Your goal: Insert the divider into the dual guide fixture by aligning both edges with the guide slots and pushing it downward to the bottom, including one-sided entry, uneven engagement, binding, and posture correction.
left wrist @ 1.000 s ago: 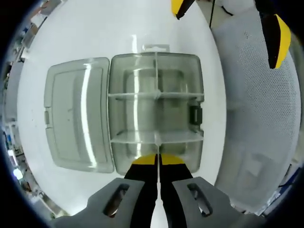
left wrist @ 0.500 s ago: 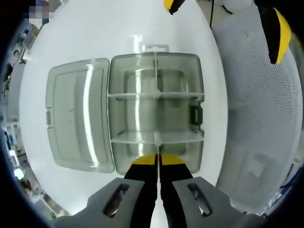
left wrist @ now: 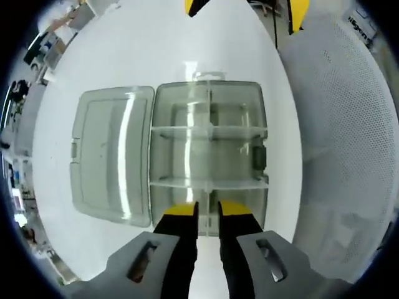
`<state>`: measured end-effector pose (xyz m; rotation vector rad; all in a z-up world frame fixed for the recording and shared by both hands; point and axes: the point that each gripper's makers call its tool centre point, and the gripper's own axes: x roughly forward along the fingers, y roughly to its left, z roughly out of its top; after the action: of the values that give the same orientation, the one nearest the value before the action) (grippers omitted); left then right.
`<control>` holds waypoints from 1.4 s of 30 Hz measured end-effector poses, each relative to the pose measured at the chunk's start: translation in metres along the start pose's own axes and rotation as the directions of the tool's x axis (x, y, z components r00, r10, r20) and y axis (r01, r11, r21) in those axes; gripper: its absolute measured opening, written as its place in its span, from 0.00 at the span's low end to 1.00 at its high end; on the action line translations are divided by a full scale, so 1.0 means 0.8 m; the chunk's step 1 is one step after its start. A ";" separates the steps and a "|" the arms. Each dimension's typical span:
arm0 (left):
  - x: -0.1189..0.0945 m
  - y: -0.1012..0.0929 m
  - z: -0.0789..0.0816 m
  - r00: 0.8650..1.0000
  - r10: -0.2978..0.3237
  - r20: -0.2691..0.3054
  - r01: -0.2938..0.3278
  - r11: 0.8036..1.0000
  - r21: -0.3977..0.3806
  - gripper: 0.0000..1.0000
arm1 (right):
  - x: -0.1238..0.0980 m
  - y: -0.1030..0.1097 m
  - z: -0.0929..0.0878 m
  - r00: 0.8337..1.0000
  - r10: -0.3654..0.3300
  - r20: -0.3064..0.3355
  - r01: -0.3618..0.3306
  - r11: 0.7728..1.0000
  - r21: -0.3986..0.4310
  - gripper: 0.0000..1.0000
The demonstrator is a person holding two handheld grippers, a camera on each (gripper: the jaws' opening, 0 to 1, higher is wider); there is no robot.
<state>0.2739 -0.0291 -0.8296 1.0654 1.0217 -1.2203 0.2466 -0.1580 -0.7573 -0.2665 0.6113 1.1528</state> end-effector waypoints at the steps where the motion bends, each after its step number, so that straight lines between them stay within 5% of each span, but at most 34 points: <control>1: -0.003 0.001 0.001 1.000 0.006 0.017 -0.006 1.000 -0.007 0.12 | 0.000 -0.001 -0.001 1.000 0.002 0.001 -0.002 1.000 -0.004 0.44; 10: -0.032 -0.002 0.010 0.989 0.032 0.146 -0.018 0.995 -0.093 0.17 | 0.012 -0.023 -0.016 0.999 0.025 -0.041 -0.027 0.998 -0.048 0.46; 20: -0.052 -0.007 0.024 0.954 0.091 0.286 -0.037 0.981 -0.189 0.29 | 0.034 -0.052 -0.050 0.983 0.064 -0.170 -0.086 0.988 -0.126 0.46; 32: -0.074 -0.007 0.035 0.886 0.190 0.423 -0.050 0.946 -0.322 0.37 | 0.051 -0.070 -0.091 0.940 0.085 -0.329 -0.160 0.965 -0.206 0.44; 42: -0.087 -0.004 0.022 0.844 0.265 0.466 -0.052 0.906 -0.420 0.39 | 0.062 -0.081 -0.105 0.904 0.102 -0.415 -0.225 0.940 -0.258 0.38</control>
<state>0.2656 -0.0326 -0.7580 0.4526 0.6932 -1.0215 0.2926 -0.1876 -0.8611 -0.7362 0.8257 1.3709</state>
